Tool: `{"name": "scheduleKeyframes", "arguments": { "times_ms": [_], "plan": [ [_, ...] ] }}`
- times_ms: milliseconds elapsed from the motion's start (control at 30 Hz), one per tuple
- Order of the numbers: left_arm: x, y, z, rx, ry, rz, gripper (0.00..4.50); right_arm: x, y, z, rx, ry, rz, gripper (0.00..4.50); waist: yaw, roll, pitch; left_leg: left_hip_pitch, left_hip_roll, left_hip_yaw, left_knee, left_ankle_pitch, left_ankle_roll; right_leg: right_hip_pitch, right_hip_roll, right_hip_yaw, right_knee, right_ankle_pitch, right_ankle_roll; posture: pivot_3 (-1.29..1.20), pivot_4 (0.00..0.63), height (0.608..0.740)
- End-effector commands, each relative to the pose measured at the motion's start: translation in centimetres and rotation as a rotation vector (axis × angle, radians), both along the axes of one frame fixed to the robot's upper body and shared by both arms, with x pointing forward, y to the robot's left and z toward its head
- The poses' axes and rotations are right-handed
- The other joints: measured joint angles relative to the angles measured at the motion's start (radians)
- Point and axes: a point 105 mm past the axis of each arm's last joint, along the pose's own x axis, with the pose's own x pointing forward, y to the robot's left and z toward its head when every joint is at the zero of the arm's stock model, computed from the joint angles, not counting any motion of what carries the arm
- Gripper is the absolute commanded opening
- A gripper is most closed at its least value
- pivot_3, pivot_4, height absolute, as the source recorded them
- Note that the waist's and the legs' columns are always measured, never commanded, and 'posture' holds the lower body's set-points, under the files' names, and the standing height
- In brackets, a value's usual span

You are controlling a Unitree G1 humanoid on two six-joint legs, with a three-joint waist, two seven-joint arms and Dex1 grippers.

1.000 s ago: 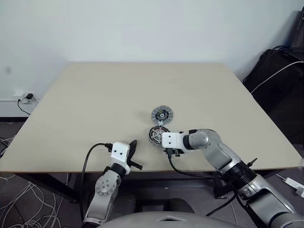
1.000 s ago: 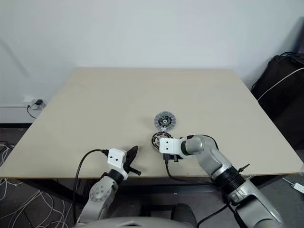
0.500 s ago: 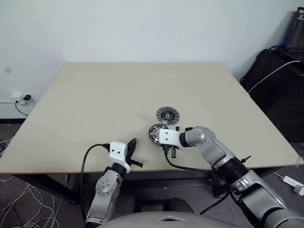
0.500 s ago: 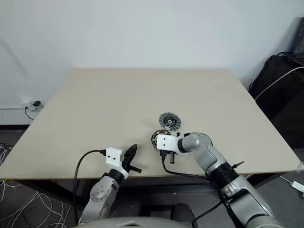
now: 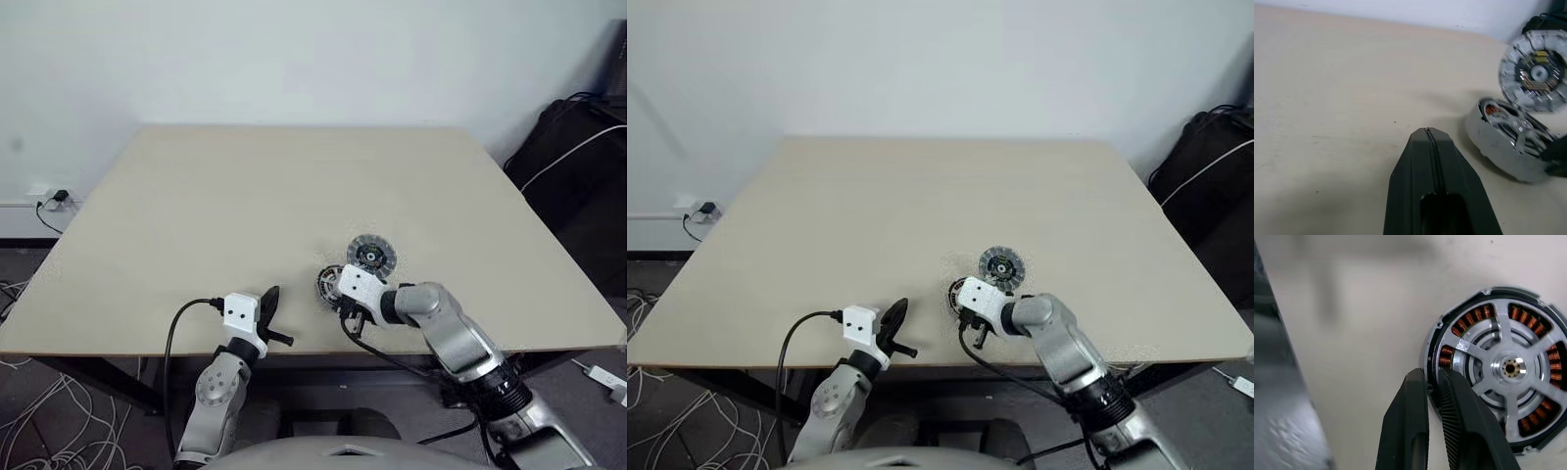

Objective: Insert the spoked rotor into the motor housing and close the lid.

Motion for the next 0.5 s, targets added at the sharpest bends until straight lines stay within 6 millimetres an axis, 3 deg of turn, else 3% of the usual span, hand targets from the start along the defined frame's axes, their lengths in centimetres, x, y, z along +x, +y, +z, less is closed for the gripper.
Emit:
{"name": "scheduleKeyframes", "arguments": {
  "times_ms": [33,167,500],
  "plan": [
    [0.3,-0.6,0.8,-0.022,-0.034,-0.014,0.0,-0.1,0.7,2.4,0.073,-0.009,-0.133,0.11,0.0,0.0,0.0,0.0,0.0,0.0,0.0,0.0,0.0,0.0,0.0,0.0,0.0,0.0,0.0,0.0,0.0,0.74],
    [0.3,-0.8,0.8,-0.025,-0.032,-0.034,0.0,-0.5,1.7,2.8,0.127,0.037,-0.237,0.11,-0.001,0.001,0.0,0.0,0.0,0.0,0.0,0.0,0.0,0.0,0.0,0.0,0.0,0.0,0.0,0.0,0.0,0.74],
    [0.3,-0.8,0.9,-0.025,-0.034,-0.042,0.0,2.8,2.3,2.6,0.173,0.039,-0.452,0.11,-0.01,0.002,0.0,0.0,0.0,0.0,0.0,0.0,-0.001,-0.001,0.0,-0.001,0.001,0.001,0.0,0.0,0.0,0.74]
  ]
}}
